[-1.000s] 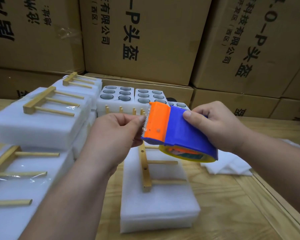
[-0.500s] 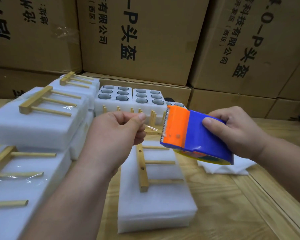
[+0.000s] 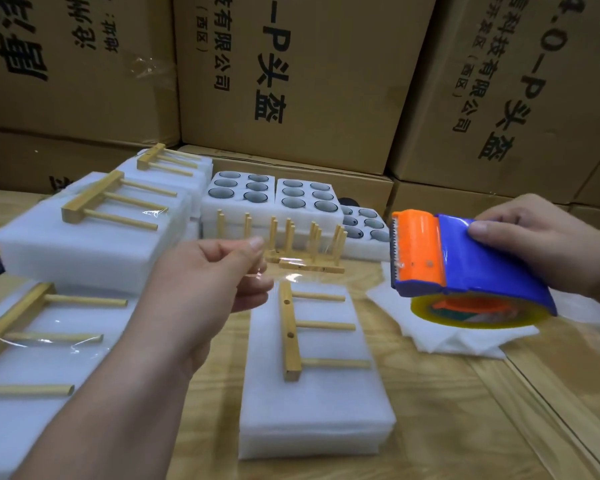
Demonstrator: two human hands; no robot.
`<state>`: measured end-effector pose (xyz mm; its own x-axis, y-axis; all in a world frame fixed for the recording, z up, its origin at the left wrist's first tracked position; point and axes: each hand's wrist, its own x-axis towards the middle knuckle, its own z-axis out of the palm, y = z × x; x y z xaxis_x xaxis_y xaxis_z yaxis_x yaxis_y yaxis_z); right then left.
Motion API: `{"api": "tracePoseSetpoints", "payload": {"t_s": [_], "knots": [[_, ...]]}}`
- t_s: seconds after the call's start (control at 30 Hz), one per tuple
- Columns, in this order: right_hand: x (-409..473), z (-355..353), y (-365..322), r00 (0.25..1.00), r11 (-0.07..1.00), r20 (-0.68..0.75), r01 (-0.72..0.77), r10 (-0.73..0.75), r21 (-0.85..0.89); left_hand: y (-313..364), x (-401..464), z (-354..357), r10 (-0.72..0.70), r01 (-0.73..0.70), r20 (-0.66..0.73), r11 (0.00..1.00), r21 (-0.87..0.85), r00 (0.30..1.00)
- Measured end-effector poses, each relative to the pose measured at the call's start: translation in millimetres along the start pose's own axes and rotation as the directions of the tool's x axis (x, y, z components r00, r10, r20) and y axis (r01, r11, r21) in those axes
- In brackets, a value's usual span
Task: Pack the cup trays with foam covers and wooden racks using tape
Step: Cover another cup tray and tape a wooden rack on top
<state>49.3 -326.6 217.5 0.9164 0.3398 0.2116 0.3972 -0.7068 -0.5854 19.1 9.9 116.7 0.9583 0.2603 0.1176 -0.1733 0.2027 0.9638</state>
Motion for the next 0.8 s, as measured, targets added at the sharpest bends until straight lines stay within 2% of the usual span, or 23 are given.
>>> {"api": "tracePoseSetpoints", "payload": {"t_s": [0.13, 0.27, 0.43, 0.5, 0.8], "knots": [[4, 3, -10, 0.994, 0.996, 0.098, -0.030, 0.038, -0.079, -19, -8, -32, -0.045, 0.042, -0.135, 0.999, -0.027, 0.990], [7, 1, -16, 0.991, 0.994, 0.125, -0.037, 0.050, -0.104, -36, -17, -48, -0.036, 0.042, -0.126, 0.998, 0.049, 0.991], [20, -1, -33, 0.983, 0.983, 0.158, -0.060, 0.088, -0.174, -46, -13, -45, -0.255, 0.237, -0.075, 0.952, -0.191, 0.964], [27, -2, -40, 0.982, 0.974, 0.167, -0.052, 0.091, -0.223, -49, -11, -42, -0.318, 0.296, -0.060, 0.926, -0.233, 0.946], [50, 5, -59, 0.962, 0.943, 0.247, -0.031, 0.118, -0.330, -62, -1, -48, -0.391, 0.375, -0.076, 0.912, -0.168, 0.917]]}}
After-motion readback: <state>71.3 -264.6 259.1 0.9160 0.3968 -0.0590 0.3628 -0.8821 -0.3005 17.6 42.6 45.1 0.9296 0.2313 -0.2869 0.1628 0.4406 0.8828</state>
